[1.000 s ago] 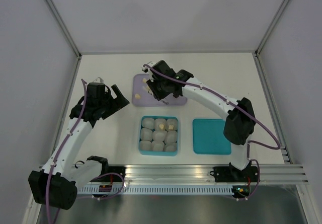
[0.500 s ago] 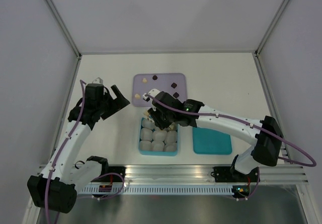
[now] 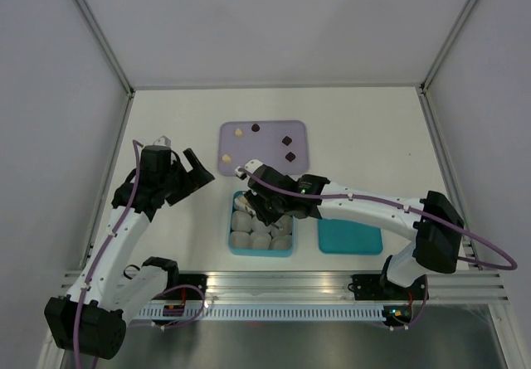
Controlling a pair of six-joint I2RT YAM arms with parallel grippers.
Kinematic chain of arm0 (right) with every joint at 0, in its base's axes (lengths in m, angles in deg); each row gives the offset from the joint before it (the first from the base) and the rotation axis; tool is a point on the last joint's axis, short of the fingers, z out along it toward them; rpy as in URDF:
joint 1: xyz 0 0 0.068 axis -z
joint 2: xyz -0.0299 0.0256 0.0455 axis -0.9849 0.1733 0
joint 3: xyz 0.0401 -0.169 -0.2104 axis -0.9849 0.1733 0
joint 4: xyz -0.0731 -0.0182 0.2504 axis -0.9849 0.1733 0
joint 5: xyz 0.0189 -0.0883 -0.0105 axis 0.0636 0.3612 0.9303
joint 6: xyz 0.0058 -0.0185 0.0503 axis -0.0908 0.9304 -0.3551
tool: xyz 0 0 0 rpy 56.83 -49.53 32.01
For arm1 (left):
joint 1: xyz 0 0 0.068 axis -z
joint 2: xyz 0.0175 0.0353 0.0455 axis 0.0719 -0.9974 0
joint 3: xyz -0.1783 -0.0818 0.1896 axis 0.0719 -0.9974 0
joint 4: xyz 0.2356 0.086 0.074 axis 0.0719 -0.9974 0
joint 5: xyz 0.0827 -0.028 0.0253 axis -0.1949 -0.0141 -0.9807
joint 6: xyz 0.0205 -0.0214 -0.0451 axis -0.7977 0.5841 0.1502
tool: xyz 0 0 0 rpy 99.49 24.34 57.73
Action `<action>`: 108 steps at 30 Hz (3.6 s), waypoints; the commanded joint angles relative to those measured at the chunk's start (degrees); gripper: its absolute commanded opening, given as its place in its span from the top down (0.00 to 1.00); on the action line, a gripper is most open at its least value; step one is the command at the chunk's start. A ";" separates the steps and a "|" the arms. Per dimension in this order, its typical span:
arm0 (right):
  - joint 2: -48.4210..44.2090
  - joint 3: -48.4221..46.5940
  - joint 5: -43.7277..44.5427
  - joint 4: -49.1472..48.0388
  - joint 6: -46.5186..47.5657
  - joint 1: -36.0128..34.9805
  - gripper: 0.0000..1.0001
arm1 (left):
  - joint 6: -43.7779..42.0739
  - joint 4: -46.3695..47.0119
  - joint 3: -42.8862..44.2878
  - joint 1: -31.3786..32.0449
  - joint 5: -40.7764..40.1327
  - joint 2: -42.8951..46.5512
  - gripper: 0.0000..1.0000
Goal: Pack the chocolate
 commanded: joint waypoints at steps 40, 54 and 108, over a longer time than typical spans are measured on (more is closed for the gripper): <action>8.84 -3.29 5.06 -3.59 -6.43 -0.83 0.85 | -2.48 -0.80 0.13 0.24 -0.65 1.75 0.00; 10.33 -3.38 5.14 -4.55 -5.91 -0.75 0.84 | -2.39 -0.71 0.04 0.24 -0.64 1.67 0.00; 12.17 -4.08 6.72 -2.62 -8.63 -0.75 0.67 | -2.48 -0.80 0.39 0.24 -1.09 2.11 0.00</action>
